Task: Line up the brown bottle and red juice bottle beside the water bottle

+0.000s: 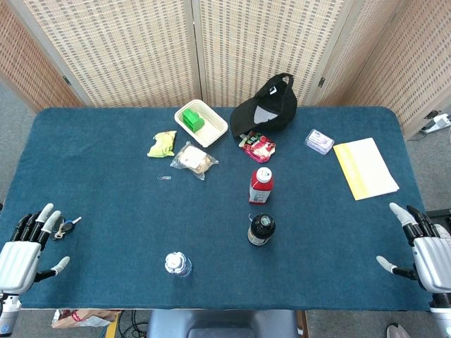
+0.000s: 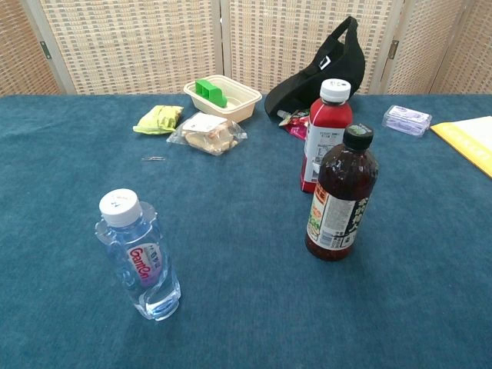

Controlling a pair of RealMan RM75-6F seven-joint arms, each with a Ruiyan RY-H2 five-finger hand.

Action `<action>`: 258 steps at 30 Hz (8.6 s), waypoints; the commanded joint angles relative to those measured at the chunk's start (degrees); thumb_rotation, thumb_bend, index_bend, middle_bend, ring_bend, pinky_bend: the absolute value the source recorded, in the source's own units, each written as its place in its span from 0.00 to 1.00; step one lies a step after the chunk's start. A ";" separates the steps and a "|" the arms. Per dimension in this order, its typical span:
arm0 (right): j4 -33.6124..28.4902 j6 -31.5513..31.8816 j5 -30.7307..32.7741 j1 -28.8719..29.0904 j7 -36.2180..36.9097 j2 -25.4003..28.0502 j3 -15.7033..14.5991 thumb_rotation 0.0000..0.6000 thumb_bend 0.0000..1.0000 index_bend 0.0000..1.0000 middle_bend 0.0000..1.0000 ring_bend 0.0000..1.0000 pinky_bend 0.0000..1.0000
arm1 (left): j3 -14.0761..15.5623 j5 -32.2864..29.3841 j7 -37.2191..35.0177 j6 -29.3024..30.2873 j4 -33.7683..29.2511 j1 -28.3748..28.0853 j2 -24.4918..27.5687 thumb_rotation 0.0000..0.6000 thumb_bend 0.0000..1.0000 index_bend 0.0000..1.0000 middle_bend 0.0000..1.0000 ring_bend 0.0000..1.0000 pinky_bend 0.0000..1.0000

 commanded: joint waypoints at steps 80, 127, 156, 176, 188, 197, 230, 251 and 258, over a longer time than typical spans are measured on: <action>19.32 -32.48 -0.62 32.51 40.93 -26.29 0.88 1.00 0.08 0.12 0.19 0.05 0.11 | 0.22 0.63 -0.38 3.52 -1.62 2.58 3.11 1.00 0.17 0.01 0.00 0.04 0.04; 19.08 -28.52 -5.34 37.63 40.94 -32.54 -0.89 1.00 0.37 0.55 0.49 0.37 0.32 | -0.31 -0.04 -0.72 3.71 -1.10 3.17 3.29 1.00 0.17 0.01 0.00 0.04 0.04; 16.10 -32.70 -6.00 43.19 31.87 -33.42 -3.14 1.00 0.36 0.55 0.41 0.26 0.27 | -0.40 -0.38 -2.37 3.48 0.58 3.29 2.55 1.00 0.17 0.01 0.00 0.04 0.04; 12.24 -28.86 -7.60 43.08 32.27 -27.52 -4.98 1.00 0.03 0.16 0.13 0.01 0.00 | -0.66 0.38 -2.61 3.19 0.81 2.54 2.14 1.00 0.17 0.01 0.00 0.04 0.04; 6.84 -19.60 -8.23 38.23 27.27 -18.38 -5.14 1.00 0.03 0.16 0.16 0.01 0.00 | -0.50 0.33 -2.26 3.49 0.49 2.82 2.31 1.00 0.17 0.01 0.00 0.04 0.04; 4.34 -10.92 -6.04 32.87 20.28 -12.75 -2.22 1.00 0.10 0.15 0.16 0.01 0.00 | -0.35 0.76 -1.53 3.09 -0.12 2.51 2.30 1.00 0.17 0.01 0.00 0.04 0.04; 24.34 -33.90 14.25 39.15 34.00 -25.53 9.41 1.00 0.00 0.00 0.00 0.00 0.00 | -0.20 0.69 -0.95 2.89 -0.30 2.33 1.96 1.00 0.17 0.01 0.00 0.04 0.04; 37.80 -41.00 11.54 42.59 41.20 -34.34 9.08 1.00 0.15 0.03 0.15 0.01 0.01 | -0.49 0.26 -1.17 3.02 -0.13 2.38 2.42 1.00 0.17 0.01 0.00 0.04 0.04; 41.38 -42.04 11.46 43.45 42.44 -36.55 9.49 1.00 0.29 0.29 0.24 0.09 0.08 | -0.55 0.05 -0.89 2.74 -0.28 2.26 2.53 1.00 0.17 0.01 0.00 0.04 0.04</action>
